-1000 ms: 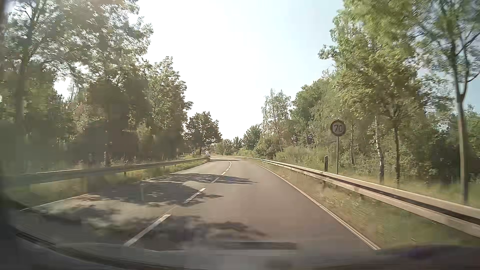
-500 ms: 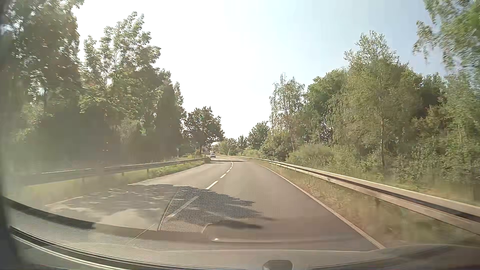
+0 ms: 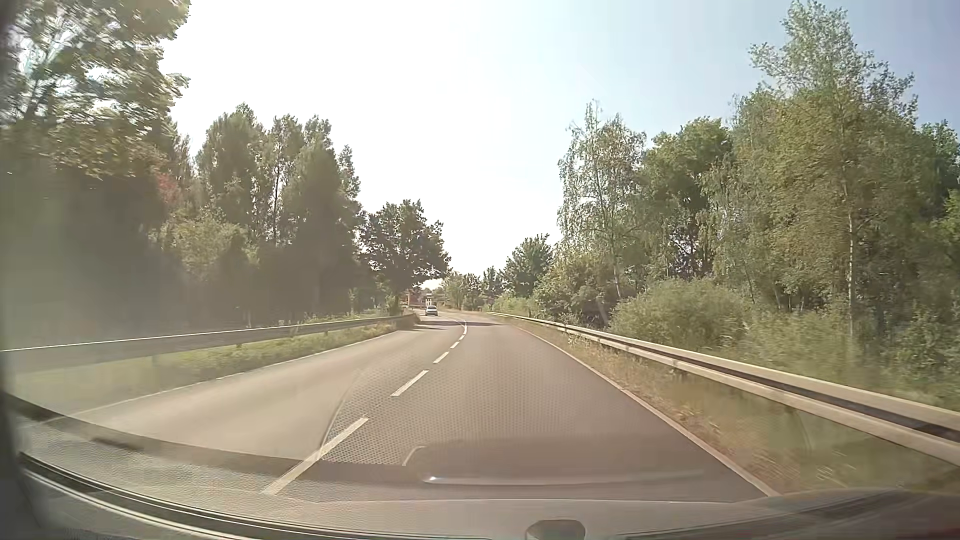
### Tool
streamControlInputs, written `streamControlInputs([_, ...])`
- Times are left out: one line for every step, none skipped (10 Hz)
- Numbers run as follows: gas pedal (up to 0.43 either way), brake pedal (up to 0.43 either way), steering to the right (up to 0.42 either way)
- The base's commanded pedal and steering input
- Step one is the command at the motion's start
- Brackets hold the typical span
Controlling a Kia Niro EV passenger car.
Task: Follow the waypoints while adhering to traffic rules and regulations
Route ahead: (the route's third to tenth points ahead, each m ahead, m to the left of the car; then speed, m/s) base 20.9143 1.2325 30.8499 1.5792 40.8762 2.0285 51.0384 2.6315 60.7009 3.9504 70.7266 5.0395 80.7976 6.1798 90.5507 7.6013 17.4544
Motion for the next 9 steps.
streamControlInputs([0.028,0.018,-0.005])
streamControlInputs([0.028,0.018,-0.005])
streamControlInputs([0.028,0.018,-0.005])
streamControlInputs([0.028,0.012,-0.005])
streamControlInputs([0.028,0.012,-0.005])
streamControlInputs([0.028,0.018,-0.004])
streamControlInputs([0.028,0.018,-0.003])
streamControlInputs([0.028,0.018,-0.003])
streamControlInputs([0.028,0.018,-0.004])
